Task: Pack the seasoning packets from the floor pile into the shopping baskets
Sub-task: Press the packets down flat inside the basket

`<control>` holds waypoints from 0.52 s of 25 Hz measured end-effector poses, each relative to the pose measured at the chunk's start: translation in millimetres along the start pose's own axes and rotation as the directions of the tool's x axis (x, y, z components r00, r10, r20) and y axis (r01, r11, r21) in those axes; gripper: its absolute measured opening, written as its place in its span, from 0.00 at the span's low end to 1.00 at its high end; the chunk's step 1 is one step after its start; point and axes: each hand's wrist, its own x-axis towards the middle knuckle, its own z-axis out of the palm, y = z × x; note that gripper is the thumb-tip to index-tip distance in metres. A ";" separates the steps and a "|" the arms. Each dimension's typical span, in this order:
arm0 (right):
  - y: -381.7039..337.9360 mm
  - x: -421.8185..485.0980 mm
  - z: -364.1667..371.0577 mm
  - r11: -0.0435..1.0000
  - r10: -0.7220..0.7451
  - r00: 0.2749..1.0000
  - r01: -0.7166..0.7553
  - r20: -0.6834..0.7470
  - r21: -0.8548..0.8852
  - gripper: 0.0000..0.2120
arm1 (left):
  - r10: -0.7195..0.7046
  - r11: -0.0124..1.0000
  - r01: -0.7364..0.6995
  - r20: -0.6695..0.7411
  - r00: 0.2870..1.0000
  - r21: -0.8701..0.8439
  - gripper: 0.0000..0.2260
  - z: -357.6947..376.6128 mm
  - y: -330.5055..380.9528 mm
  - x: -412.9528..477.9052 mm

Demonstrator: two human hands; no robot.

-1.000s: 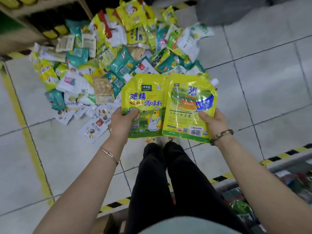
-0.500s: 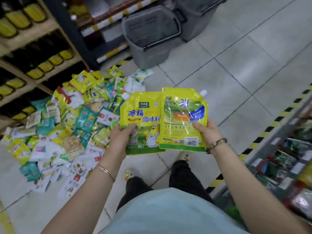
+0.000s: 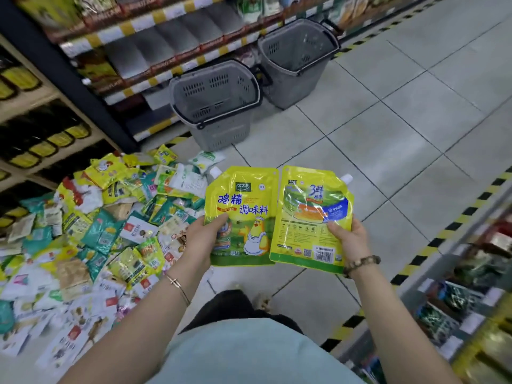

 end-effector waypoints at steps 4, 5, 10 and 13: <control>-18.7 47.6 -6.8 1.000 -0.007 1.000 0.007 0.014 -0.007 0.09 | 0.000 1.000 0.000 -0.038 0.999 -0.013 0.12 40.2 33.6 21.7; -25.5 62.2 -4.1 1.000 -0.008 1.000 0.008 0.020 -0.013 0.09 | -0.001 1.000 0.000 -0.036 0.999 -0.017 0.12 48.0 42.7 31.0; -78.8 149.6 28.8 0.998 -0.049 0.997 0.051 0.066 -0.034 0.10 | -0.024 0.995 0.018 -0.054 0.998 -0.100 0.13 81.5 93.7 91.3; -119.8 206.6 59.4 0.997 -0.062 0.992 0.067 0.110 -0.038 0.10 | -0.055 0.988 0.046 -0.055 0.997 -0.149 0.16 96.1 132.3 136.3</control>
